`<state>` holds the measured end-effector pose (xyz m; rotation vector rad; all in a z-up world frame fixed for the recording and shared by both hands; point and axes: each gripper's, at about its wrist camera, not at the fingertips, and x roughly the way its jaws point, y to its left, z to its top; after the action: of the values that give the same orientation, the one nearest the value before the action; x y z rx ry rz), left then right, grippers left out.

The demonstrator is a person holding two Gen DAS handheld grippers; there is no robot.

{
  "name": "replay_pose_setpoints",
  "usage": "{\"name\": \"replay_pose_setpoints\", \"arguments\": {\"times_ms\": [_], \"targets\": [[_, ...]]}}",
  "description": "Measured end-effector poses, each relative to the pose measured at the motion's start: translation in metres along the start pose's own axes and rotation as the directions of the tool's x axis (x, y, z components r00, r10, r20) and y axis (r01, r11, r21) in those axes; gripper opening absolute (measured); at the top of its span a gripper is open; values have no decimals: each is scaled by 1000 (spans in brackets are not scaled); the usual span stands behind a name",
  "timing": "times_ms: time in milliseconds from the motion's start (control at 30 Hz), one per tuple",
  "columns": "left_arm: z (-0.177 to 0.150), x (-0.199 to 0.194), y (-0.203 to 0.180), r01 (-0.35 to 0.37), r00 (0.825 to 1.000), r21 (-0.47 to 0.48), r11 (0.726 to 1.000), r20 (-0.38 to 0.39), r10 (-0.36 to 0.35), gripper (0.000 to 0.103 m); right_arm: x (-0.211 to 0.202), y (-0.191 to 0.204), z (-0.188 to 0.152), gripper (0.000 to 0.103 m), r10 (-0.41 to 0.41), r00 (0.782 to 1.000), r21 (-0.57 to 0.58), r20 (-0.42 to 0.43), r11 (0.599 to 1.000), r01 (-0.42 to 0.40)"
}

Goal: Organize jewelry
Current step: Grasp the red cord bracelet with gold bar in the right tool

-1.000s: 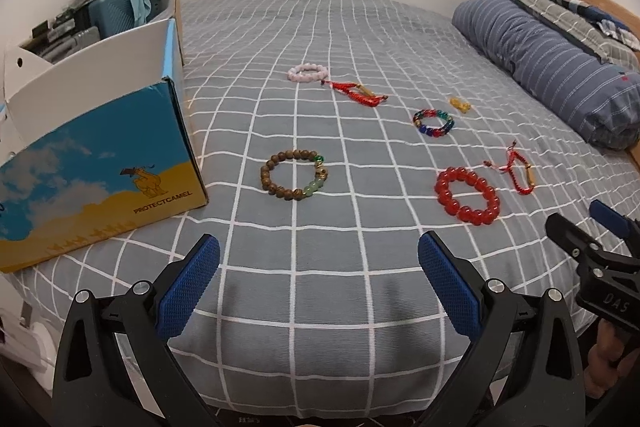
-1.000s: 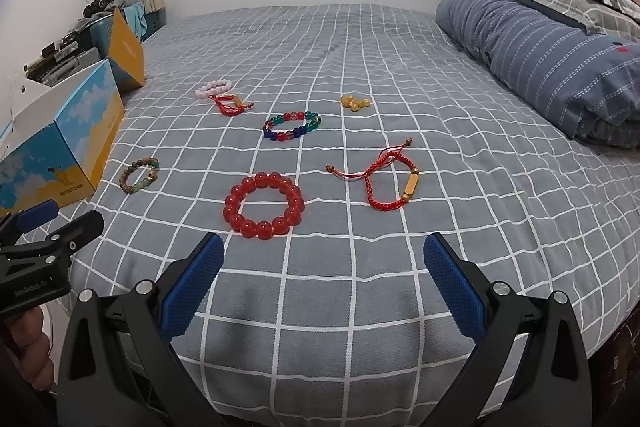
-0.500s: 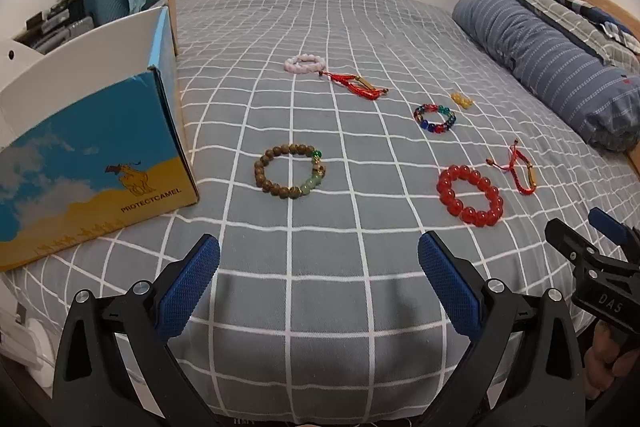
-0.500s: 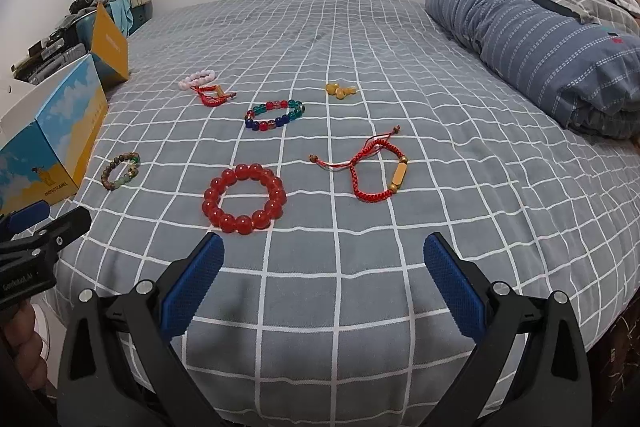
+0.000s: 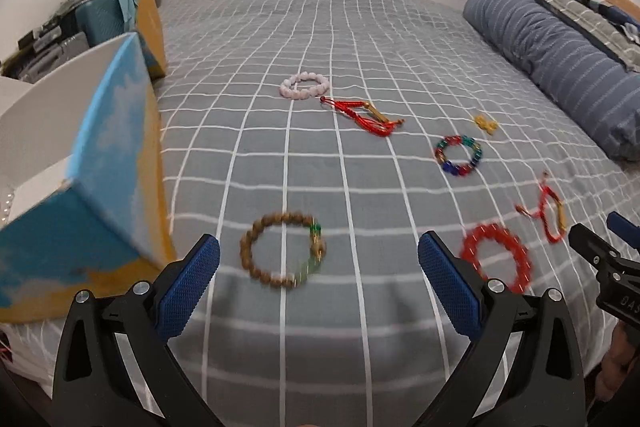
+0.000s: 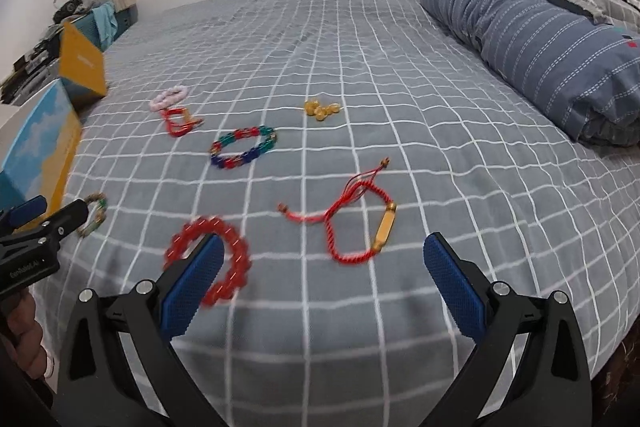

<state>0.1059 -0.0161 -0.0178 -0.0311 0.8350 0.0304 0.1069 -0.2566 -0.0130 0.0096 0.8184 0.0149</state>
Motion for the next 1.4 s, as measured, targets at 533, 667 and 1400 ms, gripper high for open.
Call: {"name": "replay_pose_setpoints", "arguments": {"times_ms": [533, 667, 1400], "targets": [[23, 77, -10, -38, 994, 40, 998, -98, 42, 97, 82, -18, 13, 90, -22, 989, 30, -143, 999, 27], [23, 83, -5, -18, 993, 11, 1000, -118, 20, 97, 82, -17, 11, 83, -13, 989, 24, -144, 1000, 17], [36, 59, 3, 68, 988, 2, 998, -141, -67, 1, 67, -16, 26, 11, 25, 989, 28, -148, 999, -21]]}}
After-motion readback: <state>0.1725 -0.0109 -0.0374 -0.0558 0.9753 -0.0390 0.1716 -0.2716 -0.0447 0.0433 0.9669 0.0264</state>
